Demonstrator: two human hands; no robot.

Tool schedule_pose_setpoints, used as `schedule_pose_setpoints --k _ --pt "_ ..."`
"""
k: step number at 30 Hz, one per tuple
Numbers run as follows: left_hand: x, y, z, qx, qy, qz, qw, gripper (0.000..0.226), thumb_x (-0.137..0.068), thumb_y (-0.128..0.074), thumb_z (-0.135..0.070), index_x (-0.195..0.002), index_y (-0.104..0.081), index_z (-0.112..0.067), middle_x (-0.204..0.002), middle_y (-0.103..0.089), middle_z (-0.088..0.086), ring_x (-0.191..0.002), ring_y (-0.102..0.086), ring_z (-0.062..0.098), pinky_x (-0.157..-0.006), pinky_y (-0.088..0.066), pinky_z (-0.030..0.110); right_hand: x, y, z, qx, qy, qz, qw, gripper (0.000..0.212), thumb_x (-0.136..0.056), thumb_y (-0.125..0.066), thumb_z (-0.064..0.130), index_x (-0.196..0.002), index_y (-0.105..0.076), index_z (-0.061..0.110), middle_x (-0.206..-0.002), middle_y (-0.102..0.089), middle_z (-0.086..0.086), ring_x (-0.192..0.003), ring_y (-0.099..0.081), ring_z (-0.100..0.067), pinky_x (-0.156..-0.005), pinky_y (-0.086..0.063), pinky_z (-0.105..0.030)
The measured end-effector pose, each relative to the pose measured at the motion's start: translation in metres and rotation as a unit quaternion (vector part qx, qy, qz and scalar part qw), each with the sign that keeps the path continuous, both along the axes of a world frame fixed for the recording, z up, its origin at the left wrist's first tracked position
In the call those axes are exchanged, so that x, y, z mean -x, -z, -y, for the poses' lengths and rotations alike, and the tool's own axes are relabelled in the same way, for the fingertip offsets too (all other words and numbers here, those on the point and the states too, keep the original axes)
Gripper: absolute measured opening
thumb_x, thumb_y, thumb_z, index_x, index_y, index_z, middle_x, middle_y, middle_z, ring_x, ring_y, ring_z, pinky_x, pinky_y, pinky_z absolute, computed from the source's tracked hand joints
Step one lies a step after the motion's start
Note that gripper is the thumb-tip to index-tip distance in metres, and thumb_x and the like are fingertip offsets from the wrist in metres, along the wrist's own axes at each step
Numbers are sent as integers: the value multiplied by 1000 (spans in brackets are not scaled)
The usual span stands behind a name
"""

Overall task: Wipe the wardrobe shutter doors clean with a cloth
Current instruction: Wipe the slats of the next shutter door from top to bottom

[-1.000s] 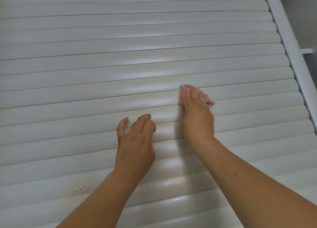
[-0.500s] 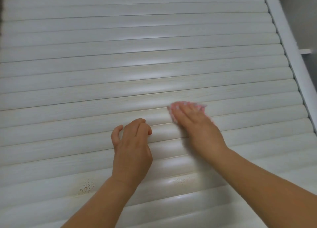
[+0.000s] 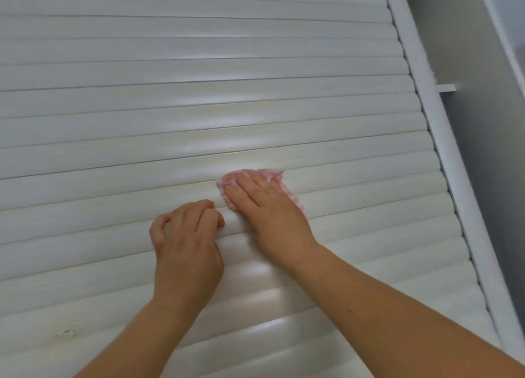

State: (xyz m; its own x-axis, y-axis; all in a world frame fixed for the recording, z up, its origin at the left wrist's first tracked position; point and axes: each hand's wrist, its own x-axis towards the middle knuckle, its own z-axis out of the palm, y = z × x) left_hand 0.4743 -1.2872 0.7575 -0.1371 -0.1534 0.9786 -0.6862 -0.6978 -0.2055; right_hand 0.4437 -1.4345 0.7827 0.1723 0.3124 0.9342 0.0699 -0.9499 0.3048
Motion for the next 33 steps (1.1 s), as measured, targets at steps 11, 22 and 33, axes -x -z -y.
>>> schedule_pose_setpoints --k 11,22,33 --pt "14 -3 76 -1 5 -15 1000 32 -58 -45 5 -77 -58 -17 -106 -63 3 -107 -46 20 -89 -23 37 49 12 139 -170 44 6 984 79 -70 -9 14 -140 -45 13 -149 -39 -8 -140 -30 -28 -102 -34 -41" --pt "13 1 86 42 -36 9 998 23 -68 -48 4 -75 -59 -14 -105 -66 6 -107 -58 28 -97 -24 44 96 20 230 -429 111 2 897 72 -80 -35 -16 -142 -35 20 -152 -29 9 -126 -44 -24 -85 -35 -26" --pt "16 6 102 100 -14 -41 994 30 -67 -44 8 -81 -61 -11 -108 -62 8 -111 -52 30 -97 -20 41 48 41 144 -198 62 106 973 41 -76 -46 -2 -113 -63 2 -104 -63 -9 -100 -50 -23 -88 -42 -32"
